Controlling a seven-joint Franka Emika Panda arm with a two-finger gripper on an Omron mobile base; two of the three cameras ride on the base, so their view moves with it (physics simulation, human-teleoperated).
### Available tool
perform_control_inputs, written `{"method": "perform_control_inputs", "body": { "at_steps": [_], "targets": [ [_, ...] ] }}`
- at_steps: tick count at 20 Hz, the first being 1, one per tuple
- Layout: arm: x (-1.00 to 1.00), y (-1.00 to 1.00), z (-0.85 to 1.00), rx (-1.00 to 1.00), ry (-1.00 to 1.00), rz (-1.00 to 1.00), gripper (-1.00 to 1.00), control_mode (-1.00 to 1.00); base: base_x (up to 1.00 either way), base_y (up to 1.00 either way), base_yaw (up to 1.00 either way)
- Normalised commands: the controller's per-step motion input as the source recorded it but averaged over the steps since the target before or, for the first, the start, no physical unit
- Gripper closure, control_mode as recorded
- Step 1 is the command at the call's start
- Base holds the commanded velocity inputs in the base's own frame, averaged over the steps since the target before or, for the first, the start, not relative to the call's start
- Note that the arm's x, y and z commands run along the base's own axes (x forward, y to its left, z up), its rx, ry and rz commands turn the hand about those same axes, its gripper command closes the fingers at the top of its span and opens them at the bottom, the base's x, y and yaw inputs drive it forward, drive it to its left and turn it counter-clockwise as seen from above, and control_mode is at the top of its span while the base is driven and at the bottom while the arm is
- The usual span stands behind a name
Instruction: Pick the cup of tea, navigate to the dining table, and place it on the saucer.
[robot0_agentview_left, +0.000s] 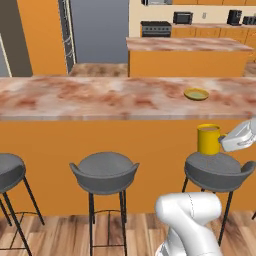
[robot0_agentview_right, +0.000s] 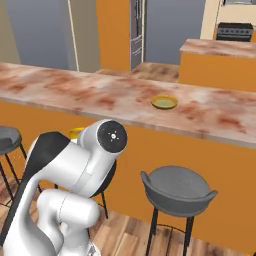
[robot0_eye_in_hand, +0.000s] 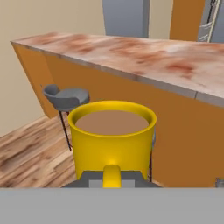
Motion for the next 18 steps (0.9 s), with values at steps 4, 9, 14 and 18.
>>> {"method": "perform_control_inputs", "body": {
  "at_steps": [4, 9, 14, 18],
  "targets": [
    [0.0, 0.0, 0.0, 0.0, 0.0, 0.0, 1.0, 1.0, 0.62, 0.32, -0.14],
    [0.0, 0.0, 0.0, 0.0, 0.0, 0.0, 1.0, 1.0, 0.45, 0.24, -0.07],
    [0.0, 0.0, 0.0, 0.0, 0.0, 0.0, 1.0, 1.0, 0.59, 0.23, -0.11],
    [0.0, 0.0, 0.0, 0.0, 0.0, 0.0, 1.0, 1.0, 0.39, 0.11, -0.13]
  ]
}}
